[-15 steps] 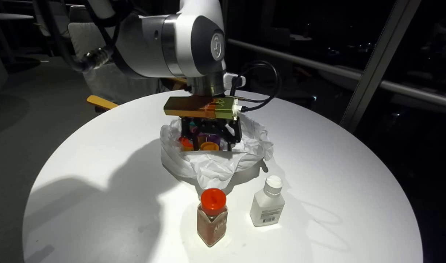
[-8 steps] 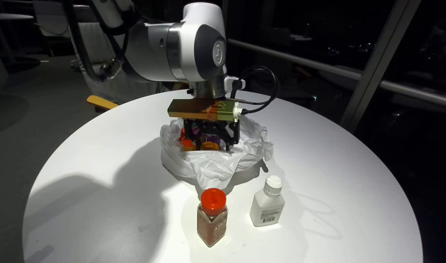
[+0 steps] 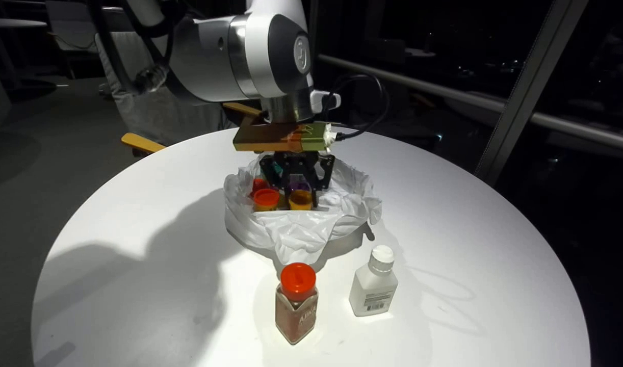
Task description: Pick up the bottles and containers from the plastic bag and put them on the table.
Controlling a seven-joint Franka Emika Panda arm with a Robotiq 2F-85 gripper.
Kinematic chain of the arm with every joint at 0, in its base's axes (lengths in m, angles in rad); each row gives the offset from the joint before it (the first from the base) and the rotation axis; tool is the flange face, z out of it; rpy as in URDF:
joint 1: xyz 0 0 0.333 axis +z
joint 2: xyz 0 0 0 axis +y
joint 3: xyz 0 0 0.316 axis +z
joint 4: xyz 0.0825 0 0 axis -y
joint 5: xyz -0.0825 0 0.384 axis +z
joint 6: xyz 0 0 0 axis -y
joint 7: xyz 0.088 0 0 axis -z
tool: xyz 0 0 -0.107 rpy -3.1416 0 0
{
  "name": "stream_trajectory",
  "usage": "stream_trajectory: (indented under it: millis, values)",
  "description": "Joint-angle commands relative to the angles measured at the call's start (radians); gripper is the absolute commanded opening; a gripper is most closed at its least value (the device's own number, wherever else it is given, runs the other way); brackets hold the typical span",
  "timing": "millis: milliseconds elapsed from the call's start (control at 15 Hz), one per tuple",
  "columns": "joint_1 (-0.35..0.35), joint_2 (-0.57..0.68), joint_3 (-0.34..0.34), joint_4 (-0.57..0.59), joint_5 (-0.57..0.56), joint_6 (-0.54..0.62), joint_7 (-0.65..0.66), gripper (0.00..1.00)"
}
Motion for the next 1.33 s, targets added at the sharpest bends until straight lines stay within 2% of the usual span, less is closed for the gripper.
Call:
stream_trajectory:
  millis: [0, 200, 333, 533, 733, 1067, 1267]
  values:
    - [0.093, -0.2, -0.079, -0.139, -0.074, 0.024, 0.174, 0.28]
    - [0.149, -0.338, -0.105, -0.234, -0.14, 0.014, 0.34, 0.28]
    - [0.168, -0.443, -0.089, -0.323, -0.193, -0.023, 0.411, 0.28]
    - [0.157, -0.568, -0.031, -0.482, -0.242, -0.064, 0.499, 0.28]
    - [0.108, -0.624, 0.012, -0.607, -0.289, -0.026, 0.575, 0.28]
    - [-0.011, -0.475, -0.02, -0.636, -0.308, 0.24, 0.607, 0.28]
    - [-0.051, -0.342, -0.049, -0.602, -0.252, 0.34, 0.576, 0.28]
